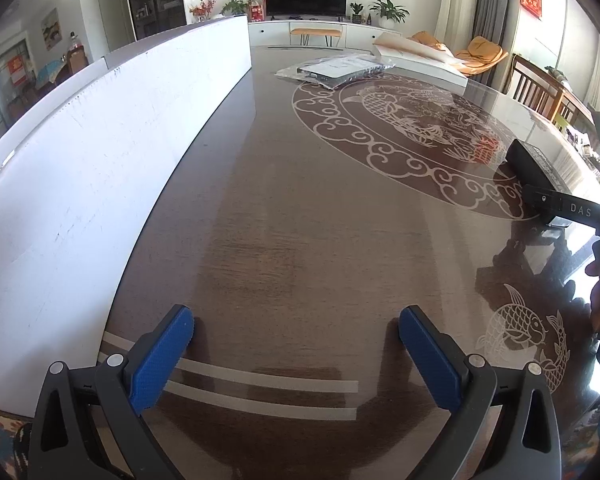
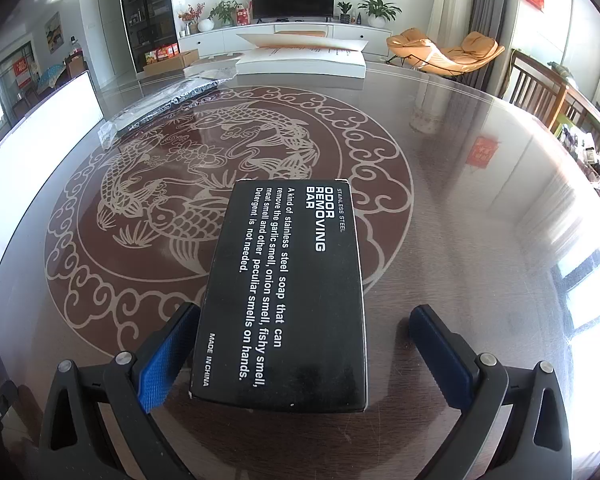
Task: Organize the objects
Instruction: 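Grasp the bagged screen protector with the left gripper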
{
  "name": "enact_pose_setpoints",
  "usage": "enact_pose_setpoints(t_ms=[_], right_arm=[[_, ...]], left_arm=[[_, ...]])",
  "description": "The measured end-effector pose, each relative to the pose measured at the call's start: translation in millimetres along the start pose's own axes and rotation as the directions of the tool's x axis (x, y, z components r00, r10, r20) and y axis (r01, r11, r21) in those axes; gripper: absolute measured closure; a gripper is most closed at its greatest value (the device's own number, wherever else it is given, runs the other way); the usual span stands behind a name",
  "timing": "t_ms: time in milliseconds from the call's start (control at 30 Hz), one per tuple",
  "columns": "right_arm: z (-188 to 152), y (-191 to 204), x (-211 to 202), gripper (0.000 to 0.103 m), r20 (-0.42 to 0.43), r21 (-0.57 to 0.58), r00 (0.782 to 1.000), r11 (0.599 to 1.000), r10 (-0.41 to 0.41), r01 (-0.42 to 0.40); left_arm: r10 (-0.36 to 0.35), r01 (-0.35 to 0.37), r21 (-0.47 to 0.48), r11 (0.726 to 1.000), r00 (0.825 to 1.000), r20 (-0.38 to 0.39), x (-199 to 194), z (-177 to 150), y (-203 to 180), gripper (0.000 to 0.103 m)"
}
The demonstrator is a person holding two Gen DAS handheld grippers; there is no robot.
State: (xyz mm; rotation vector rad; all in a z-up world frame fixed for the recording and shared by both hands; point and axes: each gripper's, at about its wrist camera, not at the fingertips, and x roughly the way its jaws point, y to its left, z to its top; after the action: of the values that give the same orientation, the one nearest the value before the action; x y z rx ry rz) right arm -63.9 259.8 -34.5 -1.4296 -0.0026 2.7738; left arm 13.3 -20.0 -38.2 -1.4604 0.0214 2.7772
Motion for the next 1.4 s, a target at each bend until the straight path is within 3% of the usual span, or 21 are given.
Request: enact_pose_setpoints(t_ms=[267,367,433,600,967,1133,1267,1333,1400], right_arm=[[0.0,0.1,0.0,0.0,0.0,0.0,1.0,1.0,0.0,0.0],[0.0,0.1,0.1,0.0,0.0,0.0,1.0,1.0,0.0,0.0],[0.1,0.1,0.1,0.0,0.0,0.0,1.0,1.0,0.0,0.0],[0.1,0.2,0.2,0.0,0.0,0.0,1.0,1.0,0.0,0.0],[0.2,0.4,0.2,0.0,0.0,0.0,1.0,1.0,0.002,-0.002],[-0.1,0.1,-0.2,0.0,0.0,-0.001,1.0,1.0,0.003,-0.003],[-0.1,0.2,-0.2,0.0,0.0,-0.003,1.0,1.0,0.005,-0.005],[-0.3,0.9,-0.4,0.0,0.0,-0.006,1.0,1.0,0.006,-0.006],[-0.5,0.9,-0.5,0.0,0.0,-0.006,1.0,1.0,0.006,-0.006]], left_arm=[[-0.039,0.04,0.044,0.998,0.999,-0.029,-0.9,0.8,-0.8,0.0],[-0.146,0.148,0.042,0.988,0.989,-0.037,0.3,12.4,-0.1,0.0],[-0.166,0.168,0.049,0.985,0.985,-0.039,3.6,30.3,-0.9,0.0],[-0.135,0.129,0.11,0.985,0.99,0.049,12.0,90.5,-6.6,0.0],[-0.105,0.096,0.307,0.947,0.994,0.013,87.4,219.6,-28.9,0.0],[-0.137,0.129,0.367,0.921,0.991,-0.005,114.1,256.9,-39.1,0.0],[-0.203,0.216,0.402,0.89,0.976,-0.076,137.7,279.7,-52.6,0.0],[-0.196,0.216,0.444,0.869,0.976,-0.091,149.3,286.1,-61.0,0.0],[-0.163,0.188,0.464,0.866,0.982,-0.093,162.4,292.9,-65.2,0.0]])
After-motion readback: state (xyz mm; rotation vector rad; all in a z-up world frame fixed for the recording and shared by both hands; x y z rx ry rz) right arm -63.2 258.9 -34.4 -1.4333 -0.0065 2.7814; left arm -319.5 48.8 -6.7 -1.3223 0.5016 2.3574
